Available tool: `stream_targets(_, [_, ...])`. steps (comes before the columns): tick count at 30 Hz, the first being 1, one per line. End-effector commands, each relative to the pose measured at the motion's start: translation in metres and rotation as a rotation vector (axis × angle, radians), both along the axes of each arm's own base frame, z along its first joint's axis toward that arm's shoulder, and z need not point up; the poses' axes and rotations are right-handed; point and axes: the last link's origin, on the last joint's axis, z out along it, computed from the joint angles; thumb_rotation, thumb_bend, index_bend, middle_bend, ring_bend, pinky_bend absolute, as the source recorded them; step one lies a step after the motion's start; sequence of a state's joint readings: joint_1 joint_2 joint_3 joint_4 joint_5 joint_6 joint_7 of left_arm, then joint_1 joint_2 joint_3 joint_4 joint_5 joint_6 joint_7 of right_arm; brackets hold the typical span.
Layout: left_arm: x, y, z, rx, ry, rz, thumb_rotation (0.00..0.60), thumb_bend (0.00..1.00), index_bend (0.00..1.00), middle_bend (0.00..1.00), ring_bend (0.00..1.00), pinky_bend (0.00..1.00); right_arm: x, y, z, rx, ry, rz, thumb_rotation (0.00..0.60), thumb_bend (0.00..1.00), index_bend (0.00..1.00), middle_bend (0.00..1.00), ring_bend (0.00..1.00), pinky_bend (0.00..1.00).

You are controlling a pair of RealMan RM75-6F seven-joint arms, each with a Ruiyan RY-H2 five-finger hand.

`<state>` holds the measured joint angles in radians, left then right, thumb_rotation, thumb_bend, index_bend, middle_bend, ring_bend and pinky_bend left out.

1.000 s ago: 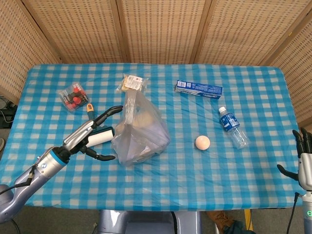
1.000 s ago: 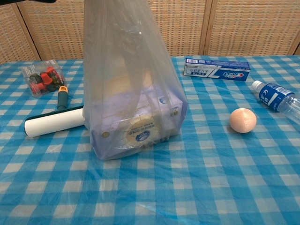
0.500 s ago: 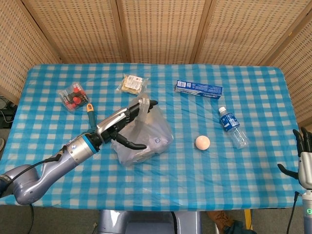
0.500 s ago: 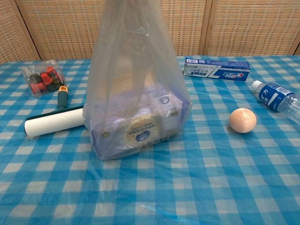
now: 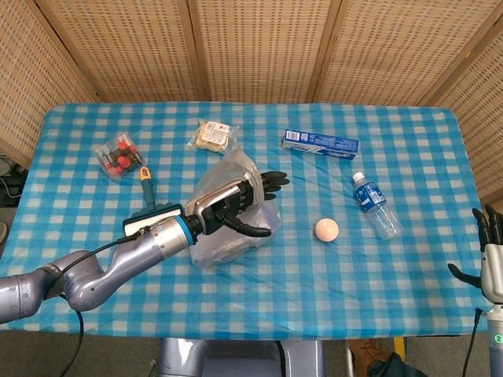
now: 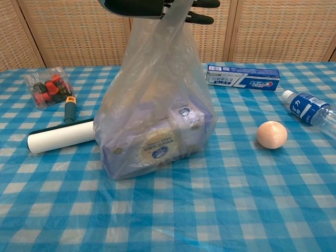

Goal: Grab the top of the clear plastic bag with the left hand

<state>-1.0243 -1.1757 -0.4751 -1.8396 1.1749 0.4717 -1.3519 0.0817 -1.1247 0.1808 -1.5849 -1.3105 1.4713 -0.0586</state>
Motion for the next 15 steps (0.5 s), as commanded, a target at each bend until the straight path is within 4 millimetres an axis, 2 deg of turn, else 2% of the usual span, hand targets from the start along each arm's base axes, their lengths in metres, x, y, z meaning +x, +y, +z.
stream_targets(1, [0.005, 0.002, -0.006, -0.013, -0.011, 0.004, 0.6, 0.0, 0.2, 0.22, 0.13, 0.06, 0.0, 0.0, 0.0, 0.001, -0.001, -0.001, 0.6, 0.0, 0.0, 0.0, 0.0, 0.0])
stream_targets(2, [0.007, 0.003, -0.007, -0.015, -0.016, 0.007, 0.6, 0.0, 0.24, 0.28, 0.17, 0.09, 0.0, 0.0, 0.0, 0.002, -0.001, -0.001, 0.6, 0.0, 0.0, 0.0, 0.0, 0.0])
stream_targets(4, [0.009, 0.003, -0.009, -0.019, -0.03, 0.014, 0.6, 0.0, 0.43, 0.49, 0.33, 0.23, 0.0, -0.001, 0.0, 0.003, -0.001, -0.001, 0.6, 0.0, 0.0, 0.0, 0.0, 0.0])
stream_targets(5, [0.01, 0.004, -0.01, -0.018, -0.038, 0.019, 0.6, 0.0, 0.51, 0.56, 0.4, 0.29, -0.001, -0.001, 0.0, 0.003, -0.002, -0.002, 0.6, 0.0, 0.0, 0.0, 0.0, 0.0])
stream_targets(7, [0.012, 0.006, -0.012, -0.011, -0.057, 0.036, 0.6, 0.0, 0.72, 0.73, 0.57, 0.49, -0.001, -0.001, 0.001, 0.003, -0.003, -0.003, 0.6, 0.0, 0.0, 0.0, 0.0, 0.0])
stream_targets(10, [0.015, 0.01, -0.012, 0.015, -0.106, 0.08, 0.6, 0.02, 0.93, 0.88, 0.74, 0.74, -0.002, -0.001, 0.001, 0.005, -0.008, -0.006, 0.6, 0.0, 0.0, 0.0, 0.0, 0.0])
stream_targets(11, [0.016, 0.01, -0.012, 0.028, -0.115, 0.089, 0.6, 0.06, 0.96, 0.91, 0.77, 0.79, -0.002, -0.002, 0.001, 0.005, -0.009, -0.006, 0.6, 0.0, 0.0, 0.0, 0.0, 0.0])
stream_targets(12, [0.016, 0.011, -0.011, 0.051, -0.123, 0.097, 0.6, 0.17, 0.99, 0.94, 0.81, 0.86, -0.002, -0.002, 0.001, 0.006, -0.01, -0.006, 0.6, 0.0, 0.0, 0.0, 0.0, 0.0])
stream_targets(13, [0.015, 0.012, -0.008, 0.077, -0.135, 0.111, 0.6, 0.32, 1.0, 0.97, 0.84, 0.92, -0.002, -0.002, 0.001, 0.007, -0.011, -0.007, 0.6, 0.0, 0.0, 0.0, 0.0, 0.0])
stream_targets(15, [0.014, 0.013, -0.004, 0.109, -0.152, 0.13, 0.6, 0.55, 1.0, 0.99, 0.88, 0.99, -0.002, -0.002, 0.001, 0.007, -0.011, -0.007, 0.6, 0.0, 0.0, 0.0, 0.0, 0.0])
